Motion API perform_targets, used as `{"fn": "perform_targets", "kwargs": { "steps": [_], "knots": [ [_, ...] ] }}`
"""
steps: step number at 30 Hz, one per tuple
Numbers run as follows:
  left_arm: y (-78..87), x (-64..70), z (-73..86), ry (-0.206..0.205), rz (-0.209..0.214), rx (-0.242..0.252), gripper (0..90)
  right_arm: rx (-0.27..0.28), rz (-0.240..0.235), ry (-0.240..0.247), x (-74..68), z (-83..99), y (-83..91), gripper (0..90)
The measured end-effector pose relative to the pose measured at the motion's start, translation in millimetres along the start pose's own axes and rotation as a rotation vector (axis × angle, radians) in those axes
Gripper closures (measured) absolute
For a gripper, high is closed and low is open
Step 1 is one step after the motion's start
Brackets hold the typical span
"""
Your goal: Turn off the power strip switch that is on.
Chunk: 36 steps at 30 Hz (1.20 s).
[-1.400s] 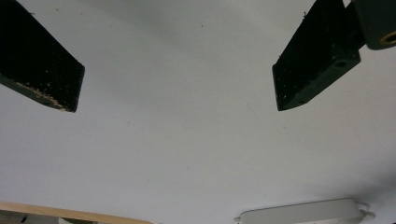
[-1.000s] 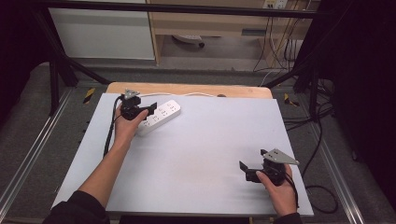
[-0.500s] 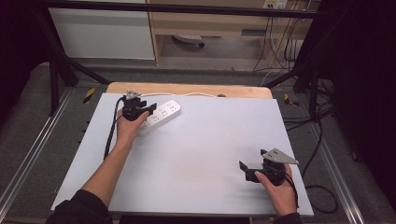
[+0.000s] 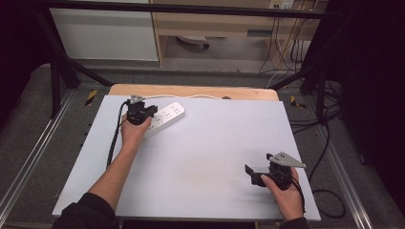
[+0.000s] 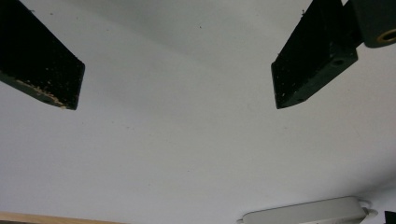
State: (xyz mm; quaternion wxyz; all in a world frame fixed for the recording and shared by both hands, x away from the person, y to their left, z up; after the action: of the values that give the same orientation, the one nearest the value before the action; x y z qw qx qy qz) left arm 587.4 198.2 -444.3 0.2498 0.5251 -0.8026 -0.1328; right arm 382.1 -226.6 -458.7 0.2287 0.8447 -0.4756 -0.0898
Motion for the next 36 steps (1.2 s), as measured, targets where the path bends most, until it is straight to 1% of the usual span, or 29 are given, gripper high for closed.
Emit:
{"fn": "perform_targets", "kwargs": {
  "steps": [2, 4, 6, 7, 8, 10, 16, 23, 26, 28, 36],
  "knots": [
    [0.7, -0.4, 0.5, 0.001, 0.012, 0.002, 85.4, -0.002, -0.001, 0.002, -0.4, 0.2, -0.1, 3.1],
    [1.4, -1.6, 0.9, -0.01, 0.005, 0.002, 87.0, -0.004, -0.003, 0.005, -0.9, 0.2, -0.5, 3.1],
    [2.6, -3.5, 1.1, -0.014, 0.004, 0.002, 88.9, -0.003, -0.005, 0.006, -1.4, 0.0, -1.2, 3.1],
    [3.0, -4.5, 1.0, -0.009, 0.003, 0.008, 90.0, -0.004, -0.004, 0.009, -1.3, 0.1, -1.4, 3.1],
    [3.4, -5.3, 1.2, -0.001, 0.005, 0.01, 90.0, -0.005, -0.006, 0.008, -1.5, -0.1, -1.5, 3.1],
    [4.2, -7.5, 2.1, -0.006, -0.002, 0.003, 90.0, -0.007, -0.007, 0.009, -1.7, -0.1, -1.4, 3.1],
    [4.9, -9.6, 5.4, 0.01, 0.0, -0.006, 90.0, -0.015, -0.011, 0.01, -2.0, 0.1, -1.1, 3.1],
    [4.4, -10.0, 6.4, 0.008, -0.001, -0.015, 90.0, -0.017, -0.011, 0.011, -2.1, 0.0, -1.3, 3.0],
    [3.2, -10.0, 8.4, 0.005, 0.002, -0.029, 90.0, -0.016, -0.011, 0.008, -2.1, -0.1, -1.2, 3.0],
    [2.5, -10.2, 10.2, -0.006, 0.001, -0.041, 90.0, -0.018, -0.012, 0.011, -2.2, 0.1, -1.3, 3.0],
    [0.8, -11.2, 13.9, 0.0, -0.003, -0.055, 90.0, -0.018, -0.014, 0.006, -3.2, -0.2, -1.8, 3.1]
  ]
}}
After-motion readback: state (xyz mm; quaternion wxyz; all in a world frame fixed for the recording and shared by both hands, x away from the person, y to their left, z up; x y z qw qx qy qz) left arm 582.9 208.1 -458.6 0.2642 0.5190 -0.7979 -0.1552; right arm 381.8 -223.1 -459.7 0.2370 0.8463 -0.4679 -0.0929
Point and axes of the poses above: each handheld gripper's, and its own axes: y roughly backward along the jaws, z roughly out of its underside, x roughly to its right, the point moved 5 cm from there along -y, roughly forward along the jaws, and after that the axes turned 9 degrees about y, right-handed, at the moved point
